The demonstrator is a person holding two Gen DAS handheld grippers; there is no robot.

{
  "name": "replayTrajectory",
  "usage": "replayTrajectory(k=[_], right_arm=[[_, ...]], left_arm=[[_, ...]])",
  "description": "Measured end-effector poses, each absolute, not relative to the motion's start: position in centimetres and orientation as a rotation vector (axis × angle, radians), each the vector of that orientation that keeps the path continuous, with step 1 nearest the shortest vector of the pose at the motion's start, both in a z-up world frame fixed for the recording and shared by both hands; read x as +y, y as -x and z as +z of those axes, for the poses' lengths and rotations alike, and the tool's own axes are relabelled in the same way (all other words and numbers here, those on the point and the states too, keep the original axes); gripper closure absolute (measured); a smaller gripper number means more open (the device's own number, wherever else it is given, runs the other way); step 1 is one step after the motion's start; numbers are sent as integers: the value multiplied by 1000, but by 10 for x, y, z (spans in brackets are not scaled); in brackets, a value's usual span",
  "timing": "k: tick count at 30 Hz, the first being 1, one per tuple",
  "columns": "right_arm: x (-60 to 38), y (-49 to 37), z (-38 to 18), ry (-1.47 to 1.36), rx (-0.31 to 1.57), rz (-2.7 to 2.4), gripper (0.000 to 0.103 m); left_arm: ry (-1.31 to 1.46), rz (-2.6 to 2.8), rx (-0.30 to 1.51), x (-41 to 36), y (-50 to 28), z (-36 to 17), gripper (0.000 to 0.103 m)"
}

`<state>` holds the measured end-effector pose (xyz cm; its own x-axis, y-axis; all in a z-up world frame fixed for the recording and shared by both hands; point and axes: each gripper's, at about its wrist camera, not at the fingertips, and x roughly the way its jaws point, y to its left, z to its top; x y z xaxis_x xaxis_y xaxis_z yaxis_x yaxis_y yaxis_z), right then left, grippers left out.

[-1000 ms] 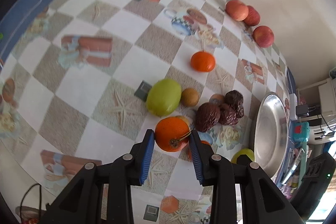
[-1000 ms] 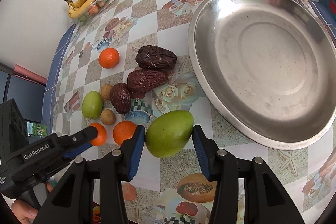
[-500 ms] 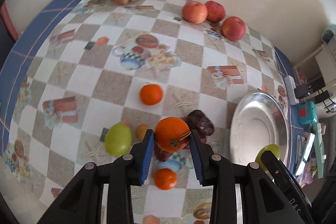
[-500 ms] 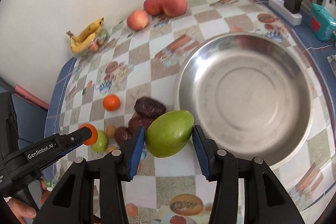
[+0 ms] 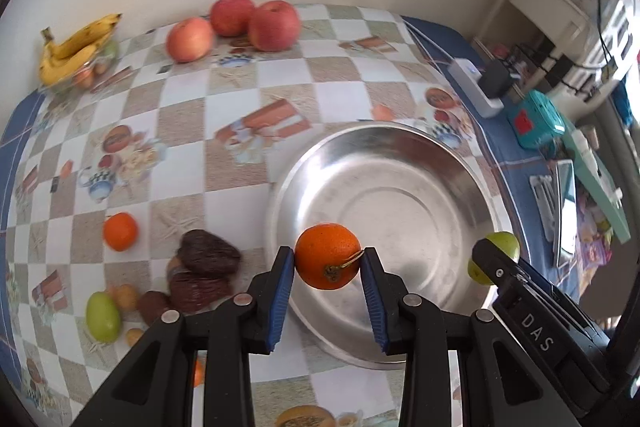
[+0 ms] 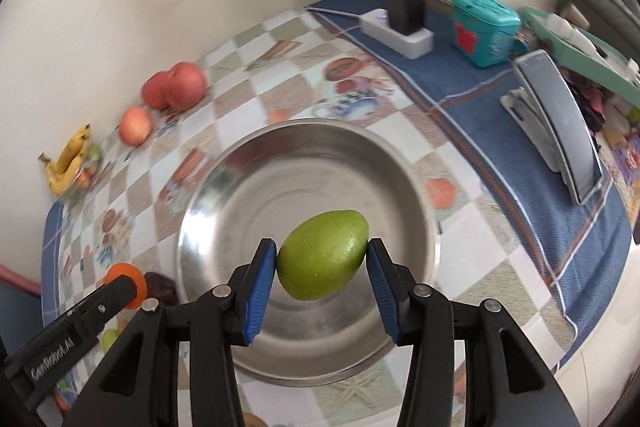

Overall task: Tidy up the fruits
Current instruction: 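Carry both fruits over the steel plate and open both tools to drop them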

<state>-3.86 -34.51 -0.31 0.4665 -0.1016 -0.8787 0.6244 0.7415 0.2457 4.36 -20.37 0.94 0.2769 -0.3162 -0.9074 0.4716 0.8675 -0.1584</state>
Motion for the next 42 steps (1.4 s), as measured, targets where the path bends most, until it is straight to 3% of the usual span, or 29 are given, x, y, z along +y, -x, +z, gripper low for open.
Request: replayTrajectory(k=[8,15,18,21,26,28,29,37,39,42], right_arm=[[-360,47,-12,-618,1014,-533,54],[-355,44,-19,-595,1052,-529,54],[-354,43,-22,-595,1067,-518,54],[-350,41,-23,-575,1078,-510,54],[-344,38,-26,-546,1100,-506,54],[-341,37,-25,-522,1097,-506,49],[-339,36,-25,-512,1096,-506,45],[-320,29,-29,-426,1128,-468,42],[-315,27,-31,-418,1128,-455,24],[-307,27,-31,-401,1118,-444,21]], left_arm=[[-196,-582,1162,-220,-35,1,65],[-177,-565,1173,-202,-37,-5,57],[-158,-533,1161,-184,-42,-6,40],[-144,-478,1149,-163,-49,-9,34],[-122,-339,1124,-120,-63,-14,12],[-124,-276,1122,-102,-68,-16,0],[-122,-248,1119,-92,-70,-17,0],[-48,-106,1145,-25,-83,-31,0],[-24,-86,1153,-13,-83,-33,0],[0,-72,1153,0,-83,-35,0]])
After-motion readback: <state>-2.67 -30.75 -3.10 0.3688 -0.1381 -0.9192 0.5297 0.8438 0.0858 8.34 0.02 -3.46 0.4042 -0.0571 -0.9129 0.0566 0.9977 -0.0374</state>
